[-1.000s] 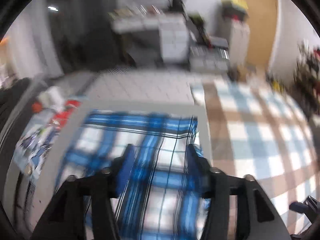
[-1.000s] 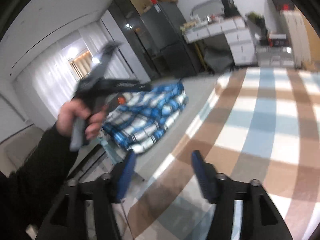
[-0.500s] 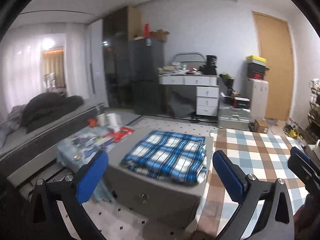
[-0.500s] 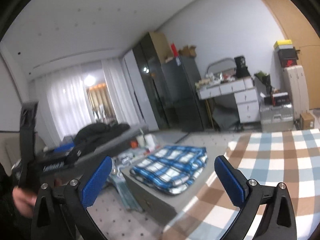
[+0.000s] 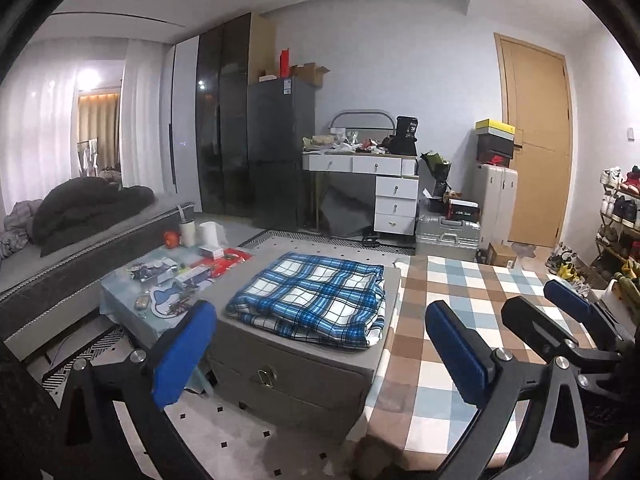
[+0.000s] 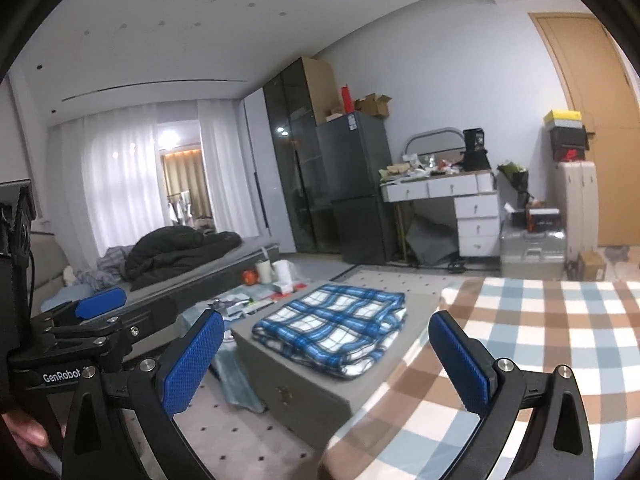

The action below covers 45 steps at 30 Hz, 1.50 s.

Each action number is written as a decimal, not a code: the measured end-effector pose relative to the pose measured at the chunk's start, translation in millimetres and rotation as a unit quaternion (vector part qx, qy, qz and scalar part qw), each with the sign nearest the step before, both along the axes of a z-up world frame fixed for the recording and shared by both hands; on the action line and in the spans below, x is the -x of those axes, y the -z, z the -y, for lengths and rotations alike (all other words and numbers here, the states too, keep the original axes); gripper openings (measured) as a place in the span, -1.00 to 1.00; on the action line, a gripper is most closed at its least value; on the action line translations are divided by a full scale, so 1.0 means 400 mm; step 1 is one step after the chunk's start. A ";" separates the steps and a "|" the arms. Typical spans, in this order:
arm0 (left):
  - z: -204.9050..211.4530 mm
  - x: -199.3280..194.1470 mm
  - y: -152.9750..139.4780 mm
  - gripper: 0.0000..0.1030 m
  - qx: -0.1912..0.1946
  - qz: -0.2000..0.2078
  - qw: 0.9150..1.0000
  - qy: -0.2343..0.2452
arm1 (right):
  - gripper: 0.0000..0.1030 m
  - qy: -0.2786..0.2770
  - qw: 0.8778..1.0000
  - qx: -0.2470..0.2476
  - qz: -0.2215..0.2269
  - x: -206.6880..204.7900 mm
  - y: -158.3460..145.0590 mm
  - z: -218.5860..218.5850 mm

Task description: Fold large clothes

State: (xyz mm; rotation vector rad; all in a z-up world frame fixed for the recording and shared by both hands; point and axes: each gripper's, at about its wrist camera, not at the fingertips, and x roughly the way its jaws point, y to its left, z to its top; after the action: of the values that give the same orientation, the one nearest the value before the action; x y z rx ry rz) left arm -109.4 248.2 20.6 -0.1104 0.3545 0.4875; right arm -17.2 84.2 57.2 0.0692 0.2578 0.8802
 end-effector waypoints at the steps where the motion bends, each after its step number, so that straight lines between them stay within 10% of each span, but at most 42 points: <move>1: 0.002 0.005 0.003 0.98 0.000 0.000 1.000 -0.002 | 1.00 0.000 1.000 0.003 -0.002 0.000 0.002 -0.003; 45: 0.051 0.036 0.013 0.98 0.012 -0.008 1.000 0.001 | 1.00 0.006 1.000 -0.012 -0.011 0.014 -0.004 0.009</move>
State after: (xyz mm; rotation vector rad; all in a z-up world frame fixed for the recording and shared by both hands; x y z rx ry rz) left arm -123.8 227.9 15.5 -0.1288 0.3761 0.4834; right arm -22.7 80.5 58.6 0.1024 0.2676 0.8703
